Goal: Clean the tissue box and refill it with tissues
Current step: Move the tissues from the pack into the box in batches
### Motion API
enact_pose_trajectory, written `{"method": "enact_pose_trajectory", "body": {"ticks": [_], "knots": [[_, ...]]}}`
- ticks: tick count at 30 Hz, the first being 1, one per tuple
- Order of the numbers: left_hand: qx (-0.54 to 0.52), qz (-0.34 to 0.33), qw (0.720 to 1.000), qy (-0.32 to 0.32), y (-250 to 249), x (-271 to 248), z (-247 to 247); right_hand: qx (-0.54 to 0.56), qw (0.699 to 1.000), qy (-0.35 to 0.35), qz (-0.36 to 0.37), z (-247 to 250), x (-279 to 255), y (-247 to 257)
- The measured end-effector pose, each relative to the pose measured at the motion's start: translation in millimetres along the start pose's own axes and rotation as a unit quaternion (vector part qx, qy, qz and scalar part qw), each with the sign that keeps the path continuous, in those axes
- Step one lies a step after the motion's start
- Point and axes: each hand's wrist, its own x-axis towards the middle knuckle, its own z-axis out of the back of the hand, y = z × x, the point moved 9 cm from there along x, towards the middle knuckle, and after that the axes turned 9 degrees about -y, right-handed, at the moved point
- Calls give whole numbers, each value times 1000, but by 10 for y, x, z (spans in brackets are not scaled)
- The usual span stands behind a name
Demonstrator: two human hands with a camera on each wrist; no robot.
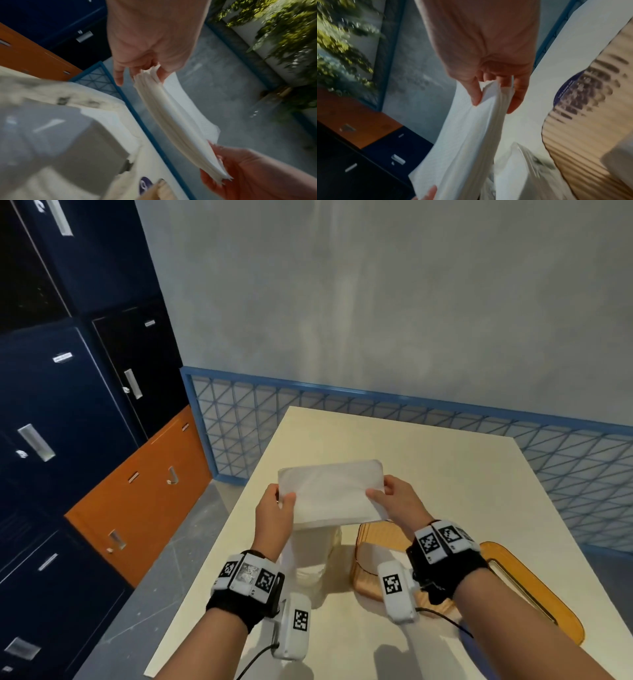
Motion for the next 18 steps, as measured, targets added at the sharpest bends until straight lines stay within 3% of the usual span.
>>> {"method": "enact_pose_trajectory", "body": {"ticks": [5, 10, 13, 18], "knots": [[91, 17, 988, 121, -157, -192, -619, 17, 995, -2, -94, 647, -201, -398], [194, -4, 959, 205, -140, -512, -1164, -108, 978, 6, -179, 985, -365, -903], [269, -20, 936, 227, -106, -630, -1322, -207, 962, 6, -180, 1011, -358, -1063], [424, -175, 857, 235, -240, -774, -1494, -376, 911, 11, -167, 921, -339, -1124]]}}
